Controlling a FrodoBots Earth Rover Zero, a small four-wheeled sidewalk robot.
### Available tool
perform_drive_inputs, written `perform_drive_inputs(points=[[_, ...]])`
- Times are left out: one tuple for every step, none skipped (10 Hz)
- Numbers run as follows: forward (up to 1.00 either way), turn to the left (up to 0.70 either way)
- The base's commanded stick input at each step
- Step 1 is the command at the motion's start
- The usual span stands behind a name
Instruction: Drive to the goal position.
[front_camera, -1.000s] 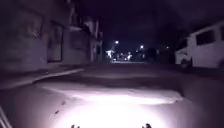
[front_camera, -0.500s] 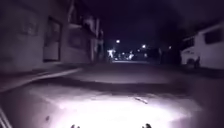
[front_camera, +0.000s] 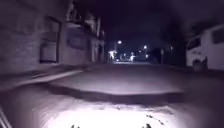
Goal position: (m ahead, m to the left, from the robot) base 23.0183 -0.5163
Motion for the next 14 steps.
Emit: perform_drive_inputs(points=[[0.85, -0.34], [0.85, -0.16], [0.85, 0.0], [0.85, 0.0], [0.85, 0.0], [0.85, 0.0], [0.85, 0.0], [0.85, 0.0], [0.85, 0.0], [0.85, 0.0], [0.85, 0.0], [0.85, 0.0], [0.85, 0.0], [0.85, 0.0]])
